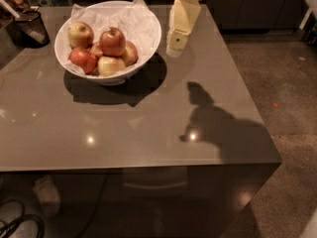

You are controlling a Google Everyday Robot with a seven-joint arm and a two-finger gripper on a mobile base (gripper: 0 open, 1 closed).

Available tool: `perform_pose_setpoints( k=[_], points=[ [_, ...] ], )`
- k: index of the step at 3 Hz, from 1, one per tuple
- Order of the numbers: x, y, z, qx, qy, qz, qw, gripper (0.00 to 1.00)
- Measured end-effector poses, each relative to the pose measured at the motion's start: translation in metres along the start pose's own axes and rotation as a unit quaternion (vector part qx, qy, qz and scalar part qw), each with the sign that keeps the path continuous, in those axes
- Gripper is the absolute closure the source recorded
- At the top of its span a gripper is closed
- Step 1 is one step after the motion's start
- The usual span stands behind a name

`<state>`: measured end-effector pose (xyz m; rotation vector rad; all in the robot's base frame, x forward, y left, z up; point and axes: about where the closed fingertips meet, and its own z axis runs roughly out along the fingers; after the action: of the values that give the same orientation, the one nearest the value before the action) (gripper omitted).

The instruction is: Pick apple from white bowl

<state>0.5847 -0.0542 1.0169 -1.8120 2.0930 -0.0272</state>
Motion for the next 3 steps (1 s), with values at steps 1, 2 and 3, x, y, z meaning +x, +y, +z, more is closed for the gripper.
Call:
perform_pose_setpoints(
  k=[1,2,3],
  points=[
    [-0.005,-0.005,0.0,0.011,-0.009,0.0,0.9999,0.0],
    [-0.025,-0.014,0.01,0.0,-0.042,-0.002,0.9991,0.0],
    [-0.05,-0.028,0.019,-0.004,-0.056,-0.02,0.9982,0.0]
  ],
)
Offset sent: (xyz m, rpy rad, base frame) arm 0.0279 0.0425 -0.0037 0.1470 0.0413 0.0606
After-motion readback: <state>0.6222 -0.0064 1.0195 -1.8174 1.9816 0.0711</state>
